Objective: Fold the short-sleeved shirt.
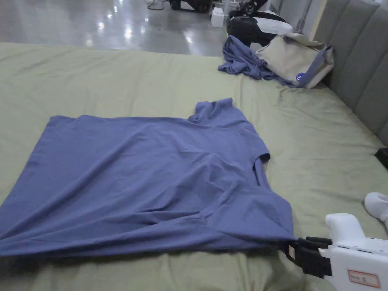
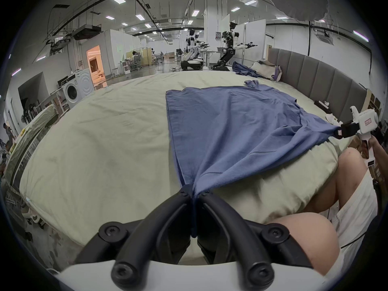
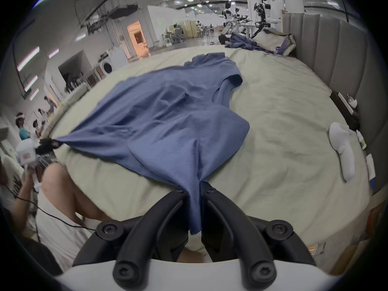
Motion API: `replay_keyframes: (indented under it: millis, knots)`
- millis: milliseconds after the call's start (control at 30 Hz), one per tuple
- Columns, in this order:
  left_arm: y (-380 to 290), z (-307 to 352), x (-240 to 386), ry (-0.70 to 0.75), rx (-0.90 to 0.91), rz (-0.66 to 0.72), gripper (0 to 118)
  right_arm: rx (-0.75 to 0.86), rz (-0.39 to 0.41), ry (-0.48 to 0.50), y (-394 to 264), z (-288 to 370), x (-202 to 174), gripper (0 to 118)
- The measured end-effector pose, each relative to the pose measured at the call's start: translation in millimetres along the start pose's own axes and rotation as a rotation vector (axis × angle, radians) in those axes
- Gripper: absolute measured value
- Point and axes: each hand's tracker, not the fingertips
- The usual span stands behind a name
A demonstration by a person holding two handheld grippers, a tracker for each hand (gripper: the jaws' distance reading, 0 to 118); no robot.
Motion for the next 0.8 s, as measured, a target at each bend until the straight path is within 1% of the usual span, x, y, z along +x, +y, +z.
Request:
replay_keyframes:
  millis: [100, 200, 333, 433, 500, 567, 633, 667, 800]
  knots:
    - [-1, 16, 4, -0.007, 0.011, -0.009, 5, 0.033, 0.002, 0.002, -1, 22, -2, 9]
    - [-3, 34, 5, -0.019, 0.026, 0.004, 5, 0.062, -0.012, 0.030, -4, 42, -9, 9]
    - [-9, 54, 5, -0.033, 0.016, 0.026, 5, 0.052, -0.021, 0.026, -17, 61, -11, 9]
    - [-12, 61, 7, -0.021, -0.003, 0.031, 5, 0.039, -0.044, 0.031, -23, 68, -14, 9]
    - [-9, 62, 3, -0.035, 0.007, 0.082, 5, 0.050, -0.047, 0.041, -20, 69, -17, 9]
    - [4, 54, -3, -0.045, 0.028, 0.152, 5, 0.066, -0.066, 0.065, -5, 63, -19, 9]
    - [22, 41, -13, -0.061, 0.069, 0.204, 5, 0.099, -0.062, 0.067, 18, 54, -18, 9]
    - [34, 34, -18, -0.062, 0.081, 0.219, 5, 0.100, -0.054, 0.079, 35, 48, -16, 9]
    - [75, 0, -31, -0.070, 0.093, 0.239, 5, 0.136, -0.044, 0.076, 85, 20, -10, 9]
